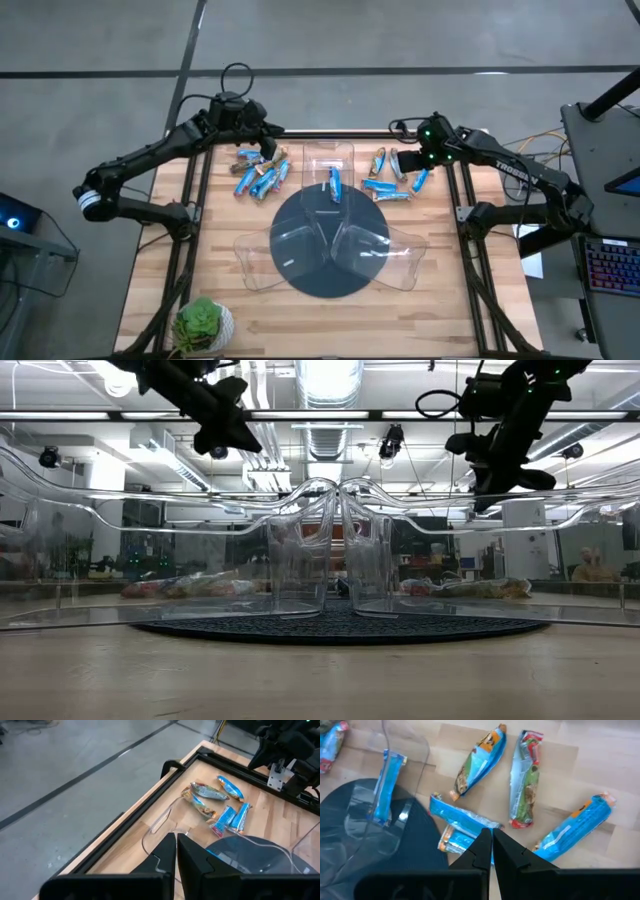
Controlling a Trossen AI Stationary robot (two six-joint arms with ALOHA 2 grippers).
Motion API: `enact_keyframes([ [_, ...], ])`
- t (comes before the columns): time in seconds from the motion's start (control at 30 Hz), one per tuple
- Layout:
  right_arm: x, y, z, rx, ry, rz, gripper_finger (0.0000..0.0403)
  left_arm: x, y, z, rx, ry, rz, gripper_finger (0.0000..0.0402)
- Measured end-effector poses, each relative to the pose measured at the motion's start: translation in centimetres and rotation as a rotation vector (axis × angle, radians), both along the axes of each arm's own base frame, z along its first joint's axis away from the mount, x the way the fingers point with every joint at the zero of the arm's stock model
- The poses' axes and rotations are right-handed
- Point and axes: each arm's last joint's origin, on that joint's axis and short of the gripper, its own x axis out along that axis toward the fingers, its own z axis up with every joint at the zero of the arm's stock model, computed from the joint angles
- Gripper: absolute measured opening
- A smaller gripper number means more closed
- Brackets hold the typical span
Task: Pick and place Granola Bars by type
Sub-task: Put the yellow granola bar into the right transparent bin
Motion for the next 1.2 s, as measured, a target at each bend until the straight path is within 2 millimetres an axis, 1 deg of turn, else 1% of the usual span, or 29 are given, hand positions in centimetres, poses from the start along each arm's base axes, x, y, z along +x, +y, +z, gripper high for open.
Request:
enact_keyframes([
  [0.17,0.0,0.0,0.0,0.001,-0.007,-0.017,0.0008,0.3,0.1,-1.3,0.016,-0.034,-0.019,0.0000],
  [0.47,0.6,-0.3,0.1,-0.014,-0.051,-0.002,0.0008,0.3,0.1,-1.3,0.017,-0.038,-0.024,0.0000],
  [0.7,1.8,-1.3,-1.7,0.050,0.011,0.001,0.0008,0.3,0.1,-1.3,0.018,-0.038,-0.024,0.0000],
  [0.8,2.6,-2.0,-1.8,0.060,0.022,0.002,0.0008,0.3,0.1,-1.3,0.018,-0.039,-0.024,0.0000],
  [0.9,3.3,-2.6,-1.4,0.060,0.022,0.004,0.0008,0.3,0.1,-1.3,0.018,-0.038,-0.024,0.0000],
  [1.07,4.5,-3.7,0.3,0.021,0.002,0.034,0.0008,0.3,0.1,-1.2,0.018,-0.038,-0.023,0.0000],
  [1.2,5.1,-4.2,1.3,-0.006,0.000,0.047,0.0008,0.3,0.1,-1.2,0.018,-0.038,-0.023,0.0000],
])
